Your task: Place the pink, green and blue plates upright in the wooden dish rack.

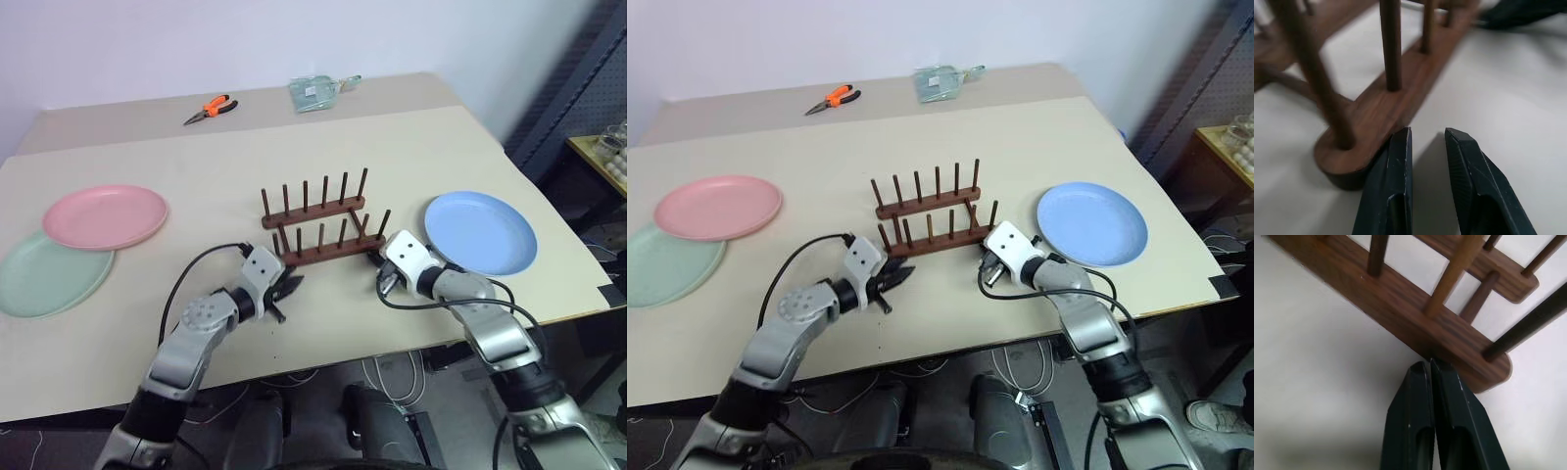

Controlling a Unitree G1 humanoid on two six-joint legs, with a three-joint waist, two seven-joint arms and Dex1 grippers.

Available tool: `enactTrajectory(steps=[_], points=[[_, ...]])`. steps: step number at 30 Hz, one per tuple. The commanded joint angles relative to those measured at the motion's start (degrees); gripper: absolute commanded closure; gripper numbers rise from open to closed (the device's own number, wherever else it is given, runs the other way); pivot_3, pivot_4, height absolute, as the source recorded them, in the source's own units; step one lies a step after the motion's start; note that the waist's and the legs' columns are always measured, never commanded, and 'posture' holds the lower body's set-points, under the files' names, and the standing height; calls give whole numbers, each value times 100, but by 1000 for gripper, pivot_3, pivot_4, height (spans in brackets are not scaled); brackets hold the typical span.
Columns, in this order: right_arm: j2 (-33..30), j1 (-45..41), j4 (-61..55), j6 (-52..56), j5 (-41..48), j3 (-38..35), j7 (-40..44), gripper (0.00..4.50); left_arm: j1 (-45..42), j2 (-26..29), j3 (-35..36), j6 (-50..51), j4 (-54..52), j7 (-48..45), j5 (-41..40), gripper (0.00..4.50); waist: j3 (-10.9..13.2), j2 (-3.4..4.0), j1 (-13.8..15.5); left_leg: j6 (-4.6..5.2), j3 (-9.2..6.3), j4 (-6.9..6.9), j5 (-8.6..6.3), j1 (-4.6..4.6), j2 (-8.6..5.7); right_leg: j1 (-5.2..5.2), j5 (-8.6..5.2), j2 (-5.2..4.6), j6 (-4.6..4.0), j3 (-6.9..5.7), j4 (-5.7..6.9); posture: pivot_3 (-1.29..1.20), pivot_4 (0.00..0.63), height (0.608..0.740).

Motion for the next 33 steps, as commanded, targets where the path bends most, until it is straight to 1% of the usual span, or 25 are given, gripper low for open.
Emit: enactTrajectory(steps=[1,5,8,9,10,11,12,13,14,15,16,17,18,19,21,22,24,27,30,32,33], points=[[148,-286,516,-215,-238,-9,-294,4367,-101,-1,223,-100,827,394,284,3405,-3,1,-30,0,0,-1,0,0,1,0,0,0,0,-1,1,0,150,739],[286,-505,792,-358,-210,-60,-304,4367,-227,24,169,-309,1107,336,298,3405,-8,2,-38,1,0,-9,0,2,0,-1,2,2,-1,0,2,0,150,739],[223,-428,489,-316,47,-133,39,3634,-70,92,235,-297,893,201,170,3467,-10,3,-51,1,1,-8,0,2,1,-1,10,2,-14,1,1,0,150,739],[166,-346,257,-340,158,-132,229,3163,41,165,286,-281,730,95,95,3467,-11,3,-59,1,1,-9,0,2,2,-2,9,2,-13,1,2,0,150,739],[117,-267,25,-345,258,-126,402,2655,157,241,350,-274,554,-22,2,3205,-11,3,-66,1,1,-11,0,1,4,-4,9,3,-13,1,2,0,150,739],[64,-164,-286,-337,381,-104,605,2088,325,296,556,-208,260,-235,-325,2910,-11,3,-72,2,1,-16,-1,2,6,-6,8,6,-12,2,1,0,150,739],[6,-41,-653,-288,547,-74,844,1645,487,317,859,-134,-77,-416,-753,2657,-10,4,-87,3,0,-21,-1,0,8,-11,7,7,-12,2,1,0,150,739],[-41,68,-972,-219,699,-50,1052,1149,583,282,1205,-21,-354,-490,-1189,2225,-8,5,-116,4,0,-25,-2,-7,11,-24,7,10,-12,3,3,0,150,739],[-82,169,-1282,-139,815,-25,1202,629,583,174,1704,179,-599,-392,-1754,1702,-6,6,-122,8,-6,-27,-4,-14,16,-36,7,10,-11,5,7,0,150,739],[-111,230,-1474,-74,883,-14,1281,115,566,99,2027,327,-742,-290,-2109,1209,5,2,-118,9,-15,-26,-5,-15,18,-36,5,9,-8,5,11,0,150,739],[-129,276,-1644,-12,949,3,1360,0,388,-17,2618,342,-751,115,-2500,730,13,-4,-112,8,-25,-23,-5,-19,21,-39,5,9,-9,3,12,0,150,739],[-134,303,-1764,43,998,28,1424,0,123,-117,3241,224,-637,664,-2789,196,17,-12,-96,8,-33,-20,-5,-24,27,-40,-2,9,0,-4,11,0,150,739],[-134,319,-1837,87,1029,42,1468,0,-61,-180,3645,140,-548,1040,-2944,88,22,-20,-66,8,-39,-11,-4,-25,30,-39,-3,10,1,-9,13,0,150,739],[-107,320,-1840,82,1031,56,1478,0,-346,-241,4131,-117,-365,1723,-2904,88,26,-29,-40,8,-40,-8,-4,-25,29,-38,1,11,-3,-11,12,0,150,739],[-54,301,-1775,44,997,83,1449,0,-701,-269,4684,-647,-129,2799,-2427,88,22,-37,-28,7,-45,-5,-4,-22,27,-33,3,13,-5,-15,10,0,150,739],[-40,282,-1726,22,970,115,1448,0,-844,-252,4938,-664,20,3335,-2286,88,21,-35,-31,7,-39,-8,-4,-19,14,-31,2,13,-3,-12,5,0,150,739],[-8,232,-1666,-5,949,180,1457,0,-991,-243,5250,-620,188,4033,-2143,88,20,-34,-19,6,-29,-19,-4,-18,3,-31,13,3,-1,-5,3,0,150,739],[48,181,-1627,-22,946,238,1461,0,-1125,-285,5522,-409,254,4649,-2289,88,25,-48,8,-11,-30,-15,-9,-27,-4,-32,16,-4,18,-6,0,0,150,739],[67,171,-1606,-53,931,274,1453,0,-1242,-338,5776,45,378,5063,-2755,88,18,-75,27,-26,-35,-3,-2,-53,-5,-37,15,-8,14,-21,-6,0,150,739],[77,167,-1596,-69,901,288,1427,0,-1275,-337,5836,261,441,5014,-3103,88,17,-77,25,-29,-36,-2,0,-54,-8,-36,16,-14,14,-22,-5,0,150,739],[86,181,-1606,-88,879,277,1386,0,-1282,-344,5822,319,468,4868,-3277,317,17,-77,19,-30,-35,-1,1,-54,-12,-36,15,-15,13,-23,-5,0,150,739]])
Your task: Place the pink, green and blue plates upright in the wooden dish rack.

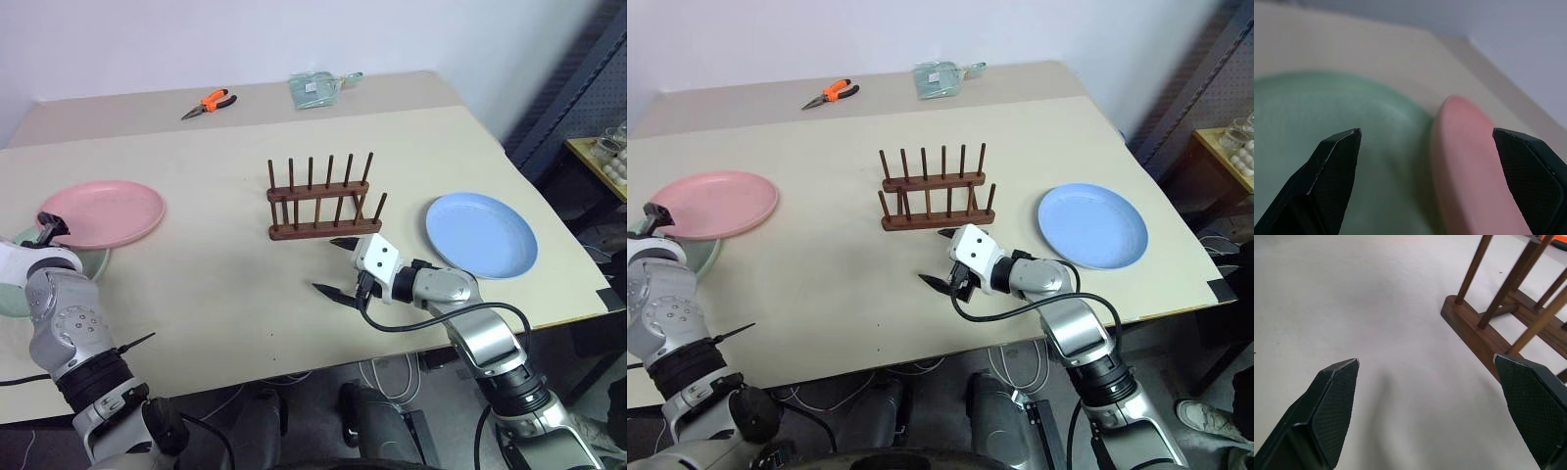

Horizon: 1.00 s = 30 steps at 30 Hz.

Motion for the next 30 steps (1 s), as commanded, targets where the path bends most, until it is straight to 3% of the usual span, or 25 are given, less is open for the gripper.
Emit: enactTrajectory(steps=[1,3,9,14,22,29,30], points=[[46,-50,-110,-160,-54,-36,-110,0,-135,58,25,329,-37,-212,-623,613,0,0,-14,0,0,0,0,0,-2,0,-1,0,-1,0,0,0,150,739],[50,-17,-158,-171,-60,-70,-163,0,-135,91,12,467,7,-232,-798,1354,0,0,-29,-1,0,-1,0,0,-3,0,-7,1,-12,-2,1,0,150,739],[0,4,-384,-76,95,-295,-275,0,-166,225,-89,671,128,-327,-1052,4405,0,-2,-38,-1,0,-5,1,2,-2,-2,-6,5,-12,-1,2,0,150,739],[-186,-366,-893,40,300,-647,-226,0,-94,265,-1244,-91,-1102,-1696,-610,4405,10,-18,-10,-17,-4,-2,10,-20,-3,-15,-7,5,-21,-3,0,0,150,739],[-272,-1971,-38,-1495,-1841,105,-1127,0,-713,-301,-3434,288,-2208,-2147,-302,4405,10,-18,-35,-41,-4,-6,23,-27,-13,-20,-4,-4,-21,-3,-4,0,150,739],[-351,-2442,1037,-2350,-3136,592,-1606,0,-556,-770,-4035,426,-2453,-2281,-400,4405,11,-16,-58,-42,-1,-13,24,-25,-4,-28,-3,10,-20,1,-1,0,150,739],[-358,-2399,1086,-2386,-3217,635,-1591,504,-526,-811,-4032,436,-2467,-2297,-444,4500,12,-14,-56,-42,-2,-12,24,-25,-3,-28,-4,11,-22,2,0,0,150,739]])
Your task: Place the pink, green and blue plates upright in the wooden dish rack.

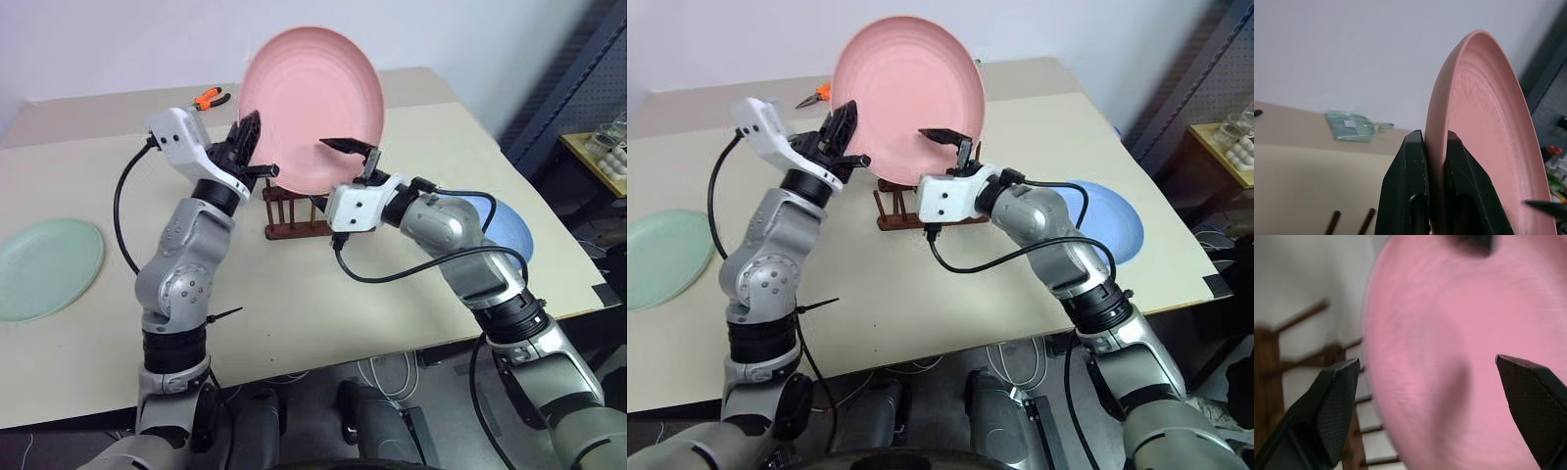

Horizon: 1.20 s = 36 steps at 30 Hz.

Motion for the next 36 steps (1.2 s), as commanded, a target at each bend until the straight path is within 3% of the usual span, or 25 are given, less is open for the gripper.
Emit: enactTrajectory(steps=[1,4,6,8,9,12,14,16,18,20,23,26,36], points=[[17,-90,86,-201,-360,61,-129,857,70,-97,6,-22,-326,-85,-122,4500,3,4,7,0,0,1,0,0,0,0,0,0,0,0,1,0,150,739],[8,-11,146,-236,-580,60,-209,2546,133,-69,-10,54,-352,-171,-122,4500,3,3,21,0,-1,3,0,-3,-1,0,0,0,-1,1,-1,0,150,739],[16,27,137,-265,-654,32,-250,3360,174,-44,-20,71,-355,-244,-100,4500,3,3,22,0,-1,3,0,-3,-1,0,0,0,-1,1,-1,0,150,739],[-8,84,123,-315,-811,-9,-394,4319,145,-123,82,56,-308,-209,-216,3727,3,3,28,0,-1,3,0,-3,-2,0,0,-1,-1,1,-1,0,150,739],[-17,113,113,-337,-886,-30,-451,4500,119,-162,137,40,-295,-173,-257,3354,3,3,32,0,-2,3,0,-4,-2,0,0,-1,-1,0,-2,0,150,739],[-33,270,21,-290,-960,-274,-729,4500,-172,-322,680,-322,-35,277,-189,1912,4,1,44,0,-3,6,0,-5,-3,1,0,-2,-1,0,-2,0,150,739],[0,399,-109,-270,-823,-584,-987,4500,-292,-186,989,-680,210,474,175,1912,4,1,44,-2,-4,7,1,-7,-4,1,0,-3,-1,0,-2,0,150,739],[266,545,-321,-15,-244,-1074,-1112,4500,-144,416,838,-1043,520,248,1052,1912,4,2,6,-2,0,4,1,-4,-4,1,0,-2,-2,1,-2,0,150,739],[688,677,-598,361,743,-1593,-976,4500,194,1246,283,-1617,919,-289,2134,1912,6,7,-28,-1,4,-6,1,5,0,0,0,6,-2,9,2,0,150,739],[1130,778,-981,997,2026,-2023,-581,4500,480,1681,-49,-1925,1170,-949,2395,1912,8,13,-8,0,3,-11,1,9,9,0,0,16,-2,10,4,0,150,739],[1672,769,-1538,2316,3817,-2688,-373,4500,850,1917,-383,-1823,968,-2069,1956,1912,11,17,31,0,-3,-8,1,6,17,1,-1,15,-4,5,5,0,150,739],[1832,760,-1916,3296,5014,-3057,-358,4500,1185,2029,-707,-1286,406,-2993,1326,1912,14,22,35,0,-9,1,1,-9,21,1,-2,-7,-5,0,0,0,150,739],[1585,975,-2122,4266,5934,-3164,-643,4500,1614,2107,-950,-168,-631,-3615,634,1912,27,43,-8,1,-3,-1,0,-9,19,-10,-2,3,-4,3,7,0,150,739]])
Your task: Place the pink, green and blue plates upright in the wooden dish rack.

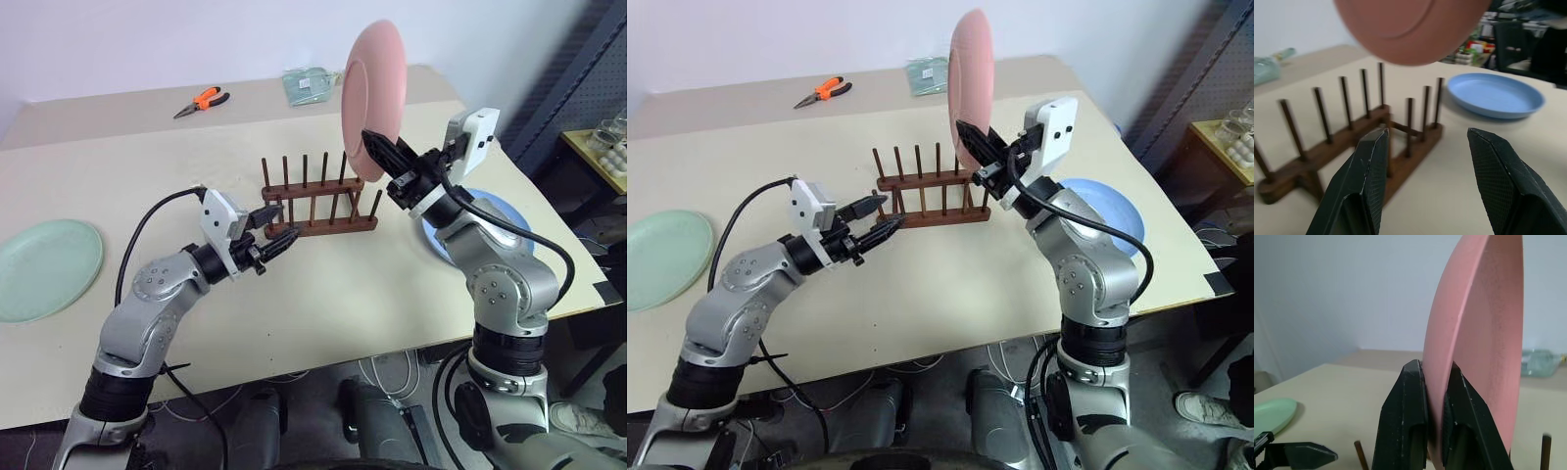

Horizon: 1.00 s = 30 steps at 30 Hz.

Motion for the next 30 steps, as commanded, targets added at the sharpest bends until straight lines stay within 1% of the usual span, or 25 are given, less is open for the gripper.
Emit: enactTrajectory(steps=[1,7,9,10,13,14,15,16,17,18,19,21,23,24,26,27,29,30], points=[[-160,105,-123,54,111,-17,-29,4500,-23,4,-24,219,-434,-86,-207,1912,0,0,2,0,0,0,0,0,0,0,0,2,0,0,1,0,150,739],[-452,299,240,-90,-166,193,133,4500,-75,-33,-90,499,-649,-139,-333,1912,0,0,2,0,3,1,0,-1,-3,0,0,2,0,0,-1,0,150,739],[-529,317,345,-155,-256,250,174,3667,-72,-51,-129,521,-668,-139,-287,1851,0,0,0,0,3,1,0,-1,-4,0,0,3,0,0,-1,0,150,739],[-555,315,367,-198,-293,270,180,3326,-71,-57,-136,524,-670,-137,-272,1851,0,0,1,0,4,1,0,-1,-4,0,0,3,0,1,-1,0,150,739],[-678,304,368,-472,-578,372,214,1794,-48,-52,-151,570,-672,-98,-227,1851,0,1,1,0,3,1,0,-1,-4,-1,0,3,0,1,-1,0,150,739],[-777,288,362,-719,-820,452,215,1295,-29,-34,-151,511,-649,-75,-131,1851,0,1,3,0,3,1,0,-1,-4,-1,0,3,1,1,-1,0,150,739],[-890,271,355,-1010,-1101,534,208,807,-16,-55,-95,491,-557,33,-48,1606,1,1,4,0,3,1,0,-1,-4,-1,-1,3,1,0,-1,0,150,739],[-987,251,357,-1240,-1313,599,220,788,-3,-73,-27,466,-469,118,13,1330,1,1,6,0,4,1,0,-2,-5,-1,-1,3,1,1,-2,0,150,739],[-1101,215,362,-1480,-1552,640,199,788,20,-90,85,367,-383,210,102,964,1,1,7,0,5,1,0,-2,-6,-1,-1,3,1,0,-4,0,150,739],[-1163,194,374,-1628,-1687,661,183,788,36,-101,161,301,-333,265,152,552,1,1,8,0,5,1,0,-2,-6,-1,-1,3,2,0,-4,0,150,739],[-1274,100,437,-1837,-1868,624,145,788,-20,-210,439,169,-143,616,285,46,1,1,11,0,5,1,0,-2,-6,-1,-1,3,2,0,-4,0,150,739],[-1489,-62,497,-2239,-2188,579,132,788,-183,-453,1071,-55,296,1493,579,11,2,3,5,0,5,2,0,-1,-6,-2,0,3,2,1,-3,0,150,739],[-1704,-217,454,-2665,-2435,675,317,225,-410,-676,1872,-174,799,2590,848,0,2,3,3,0,4,4,0,-1,-6,-3,2,4,1,-1,-1,0,150,739],[-1793,-289,410,-2851,-2535,768,435,35,-515,-759,2264,-218,997,3125,964,0,2,2,-6,0,2,3,0,-1,-5,-3,3,6,1,-2,-1,0,150,739],[-1891,-408,262,-3037,-2572,1063,791,35,-650,-789,2959,-111,1253,4343,1466,0,1,1,-25,0,2,0,0,1,-2,-5,12,12,16,-2,-1,0,150,739],[-1907,-434,230,-3080,-2572,1156,906,35,-683,-794,3135,-67,1308,4682,1622,0,0,-1,-27,2,1,-1,-1,4,1,-5,16,14,22,-1,-1,0,150,739],[-2021,-390,148,-3266,-2867,1678,1289,35,-677,-760,3846,-31,1534,5585,1921,0,0,-1,0,5,-4,-6,-3,5,3,-5,16,20,23,-2,-1,0,150,739],[-2060,-365,136,-3356,-3004,1871,1427,35,-675,-748,4089,-7,1612,5896,2011,0,0,-2,9,5,-5,-7,-3,5,3,-5,15,19,23,-2,0,0,150,739]])
